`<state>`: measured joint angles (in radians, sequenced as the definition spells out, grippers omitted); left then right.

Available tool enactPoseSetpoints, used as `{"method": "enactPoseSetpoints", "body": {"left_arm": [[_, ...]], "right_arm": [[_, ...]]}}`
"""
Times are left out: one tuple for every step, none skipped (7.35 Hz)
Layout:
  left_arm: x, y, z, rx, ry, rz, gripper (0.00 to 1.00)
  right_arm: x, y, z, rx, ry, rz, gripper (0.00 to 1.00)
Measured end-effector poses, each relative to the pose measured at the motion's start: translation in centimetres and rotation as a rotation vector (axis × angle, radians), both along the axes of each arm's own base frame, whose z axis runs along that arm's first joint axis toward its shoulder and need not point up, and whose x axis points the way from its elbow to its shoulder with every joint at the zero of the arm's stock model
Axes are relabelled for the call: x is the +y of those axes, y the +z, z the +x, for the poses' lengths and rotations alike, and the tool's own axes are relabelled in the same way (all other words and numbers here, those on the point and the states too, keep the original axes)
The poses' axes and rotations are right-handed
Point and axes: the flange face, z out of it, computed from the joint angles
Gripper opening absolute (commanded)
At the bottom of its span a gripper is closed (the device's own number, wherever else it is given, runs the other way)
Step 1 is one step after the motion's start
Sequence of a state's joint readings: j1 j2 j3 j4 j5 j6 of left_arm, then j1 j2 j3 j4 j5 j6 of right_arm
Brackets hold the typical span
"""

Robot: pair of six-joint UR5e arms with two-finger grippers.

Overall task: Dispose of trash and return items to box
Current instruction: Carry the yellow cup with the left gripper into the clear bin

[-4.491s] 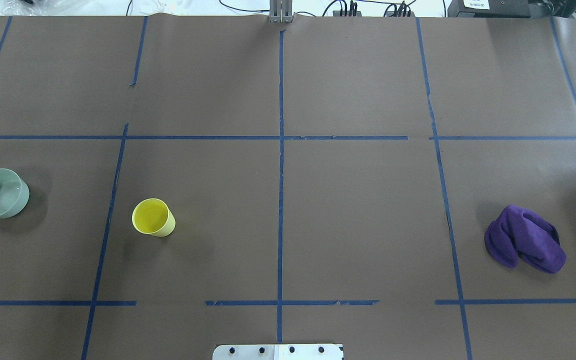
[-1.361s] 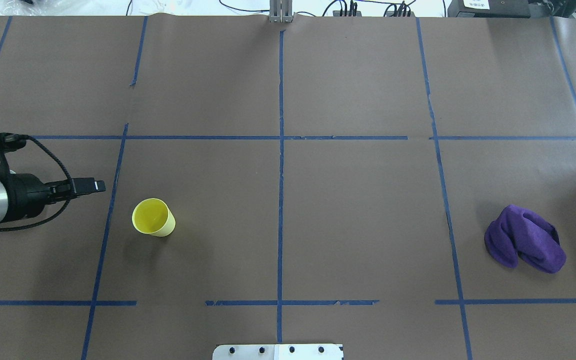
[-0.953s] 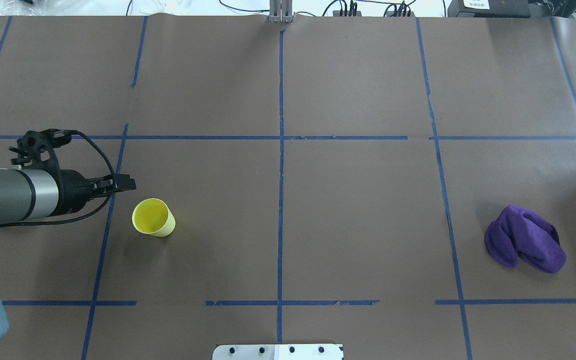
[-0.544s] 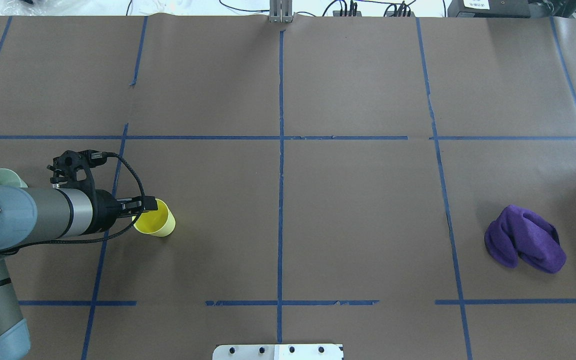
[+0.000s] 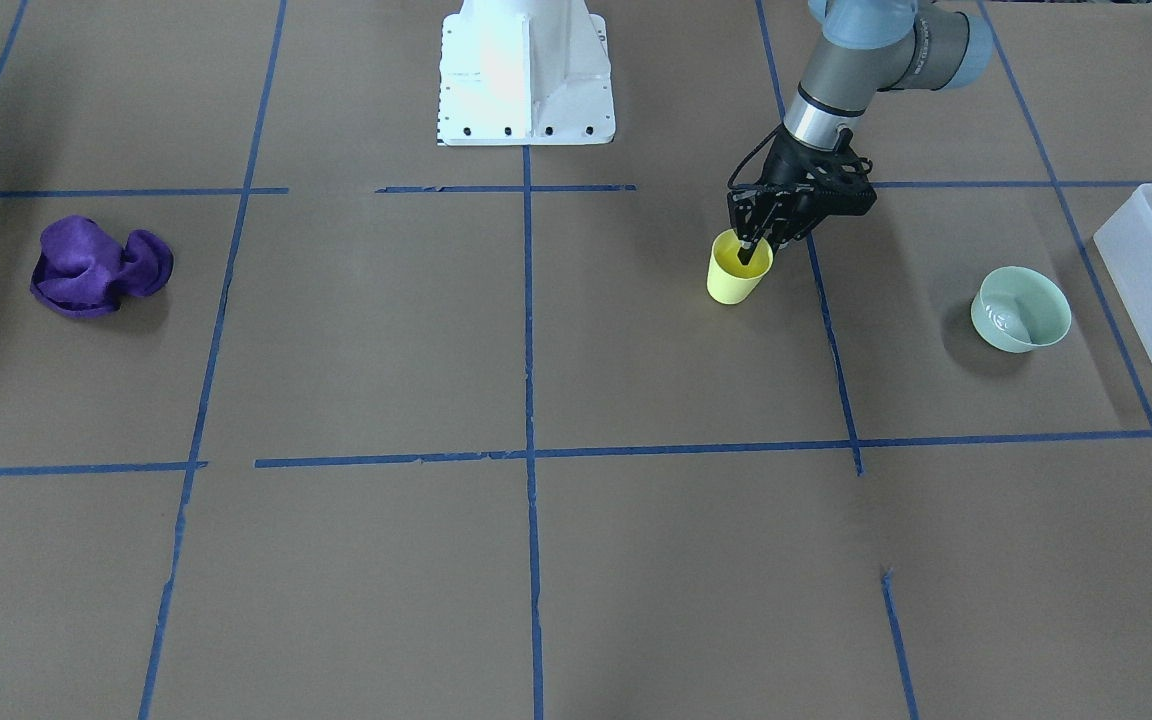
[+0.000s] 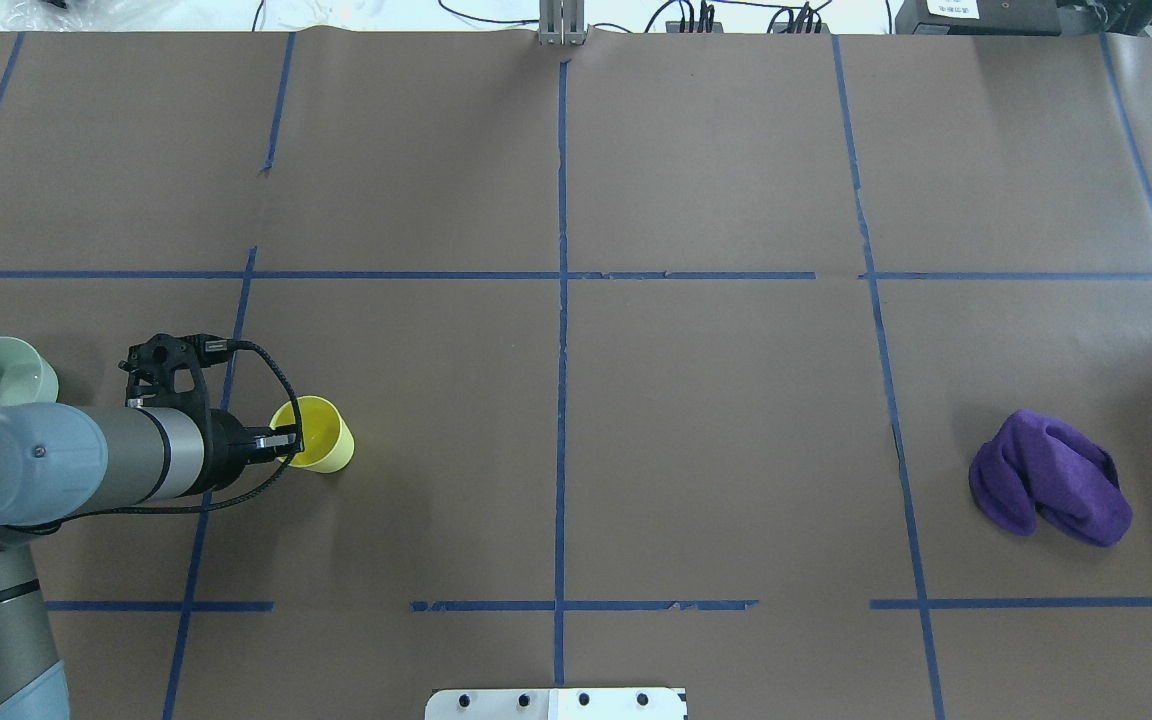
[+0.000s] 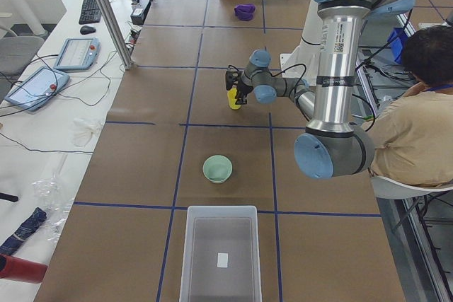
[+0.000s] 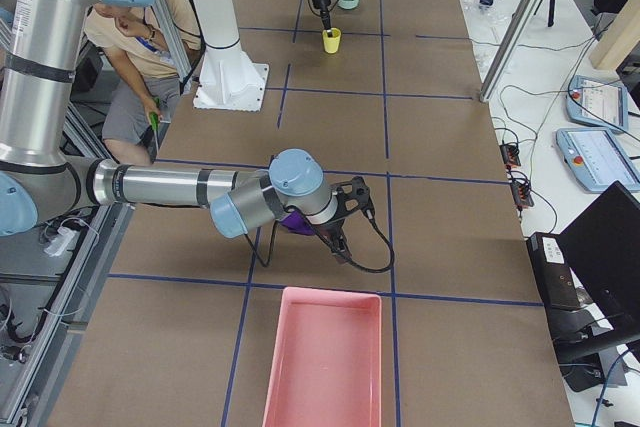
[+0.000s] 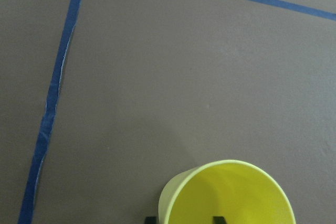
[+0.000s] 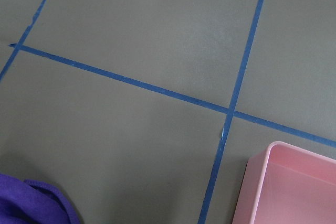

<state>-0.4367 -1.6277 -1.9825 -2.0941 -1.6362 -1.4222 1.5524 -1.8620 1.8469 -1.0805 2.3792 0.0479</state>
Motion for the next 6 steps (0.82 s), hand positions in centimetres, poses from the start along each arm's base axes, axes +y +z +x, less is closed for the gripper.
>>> {"method": "enactPoseSetpoints", "body": {"left_arm": [[-0.2, -0.3, -0.4, 0.0, 0.001, 0.013, 0.0], [-1.3, -0.8, -2.0, -0.008, 0.0, 0.057, 0.0], [-3.1, -1.2, -4.8, -0.032, 0.008, 0.128, 0.0], [-4.8, -1.4, -8.4, -0.057, 0.036, 0.198, 0.0], [-6.6, -1.1, -13.0, -0.086, 0.08, 0.27, 0.0], [-8.1, 0.0, -18.1, -0.125, 0.14, 0.346, 0.0]], "right_arm": [[0.0, 0.1, 0.0, 0.001, -0.001, 0.0, 1.0], [0.0, 0.2, 0.0, 0.003, -0.001, -0.001, 1.0], [0.0, 0.3, 0.0, 0.003, -0.001, -0.002, 1.0], [0.0, 0.3, 0.0, 0.004, -0.001, -0.003, 1.0], [0.0, 0.3, 0.0, 0.004, -0.001, -0.003, 1.0], [0.0, 0.3, 0.0, 0.004, -0.001, -0.004, 1.0]]}}
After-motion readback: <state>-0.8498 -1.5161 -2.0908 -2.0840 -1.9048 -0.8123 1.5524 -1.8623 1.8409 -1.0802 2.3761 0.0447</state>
